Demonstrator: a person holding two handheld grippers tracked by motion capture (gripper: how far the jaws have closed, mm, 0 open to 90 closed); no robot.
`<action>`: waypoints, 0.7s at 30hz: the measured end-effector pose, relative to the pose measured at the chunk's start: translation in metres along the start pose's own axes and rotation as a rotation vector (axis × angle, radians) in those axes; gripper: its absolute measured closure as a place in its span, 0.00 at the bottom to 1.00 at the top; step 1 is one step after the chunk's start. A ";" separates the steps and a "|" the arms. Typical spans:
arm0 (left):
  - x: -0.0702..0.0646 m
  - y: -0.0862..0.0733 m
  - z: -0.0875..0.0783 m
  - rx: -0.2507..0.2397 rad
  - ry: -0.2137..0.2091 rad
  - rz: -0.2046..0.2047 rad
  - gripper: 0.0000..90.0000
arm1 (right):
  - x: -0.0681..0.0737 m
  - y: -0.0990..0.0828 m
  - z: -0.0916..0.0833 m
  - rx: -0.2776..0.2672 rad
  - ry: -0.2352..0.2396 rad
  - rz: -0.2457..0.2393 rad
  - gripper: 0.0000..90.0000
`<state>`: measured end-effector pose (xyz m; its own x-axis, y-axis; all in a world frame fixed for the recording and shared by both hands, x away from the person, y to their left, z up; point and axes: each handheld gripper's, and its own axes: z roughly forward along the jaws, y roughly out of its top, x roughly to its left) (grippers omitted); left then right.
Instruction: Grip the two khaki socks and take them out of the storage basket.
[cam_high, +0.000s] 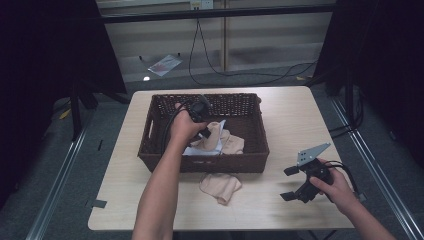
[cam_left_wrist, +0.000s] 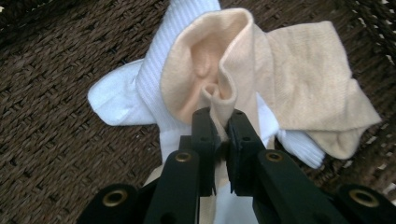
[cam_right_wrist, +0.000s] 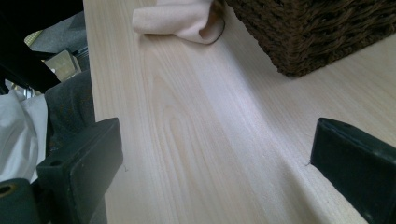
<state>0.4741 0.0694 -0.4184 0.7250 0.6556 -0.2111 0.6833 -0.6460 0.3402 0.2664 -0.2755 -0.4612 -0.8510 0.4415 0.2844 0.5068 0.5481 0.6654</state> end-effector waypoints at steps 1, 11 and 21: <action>-0.001 0.000 -0.002 0.001 -0.007 0.002 0.93 | 0.000 0.000 0.000 0.000 0.000 -0.001 0.02; -0.010 -0.003 -0.029 0.020 -0.038 0.027 0.93 | 0.000 0.000 0.000 0.001 -0.001 0.000 0.02; -0.023 -0.004 -0.061 0.017 -0.066 0.030 0.93 | 0.000 0.000 0.001 0.013 -0.002 -0.001 0.02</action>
<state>0.4494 0.0811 -0.3588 0.7489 0.6089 -0.2615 0.6622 -0.6719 0.3318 0.2666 -0.2745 -0.4622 -0.8509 0.4428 0.2825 0.5081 0.5578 0.6563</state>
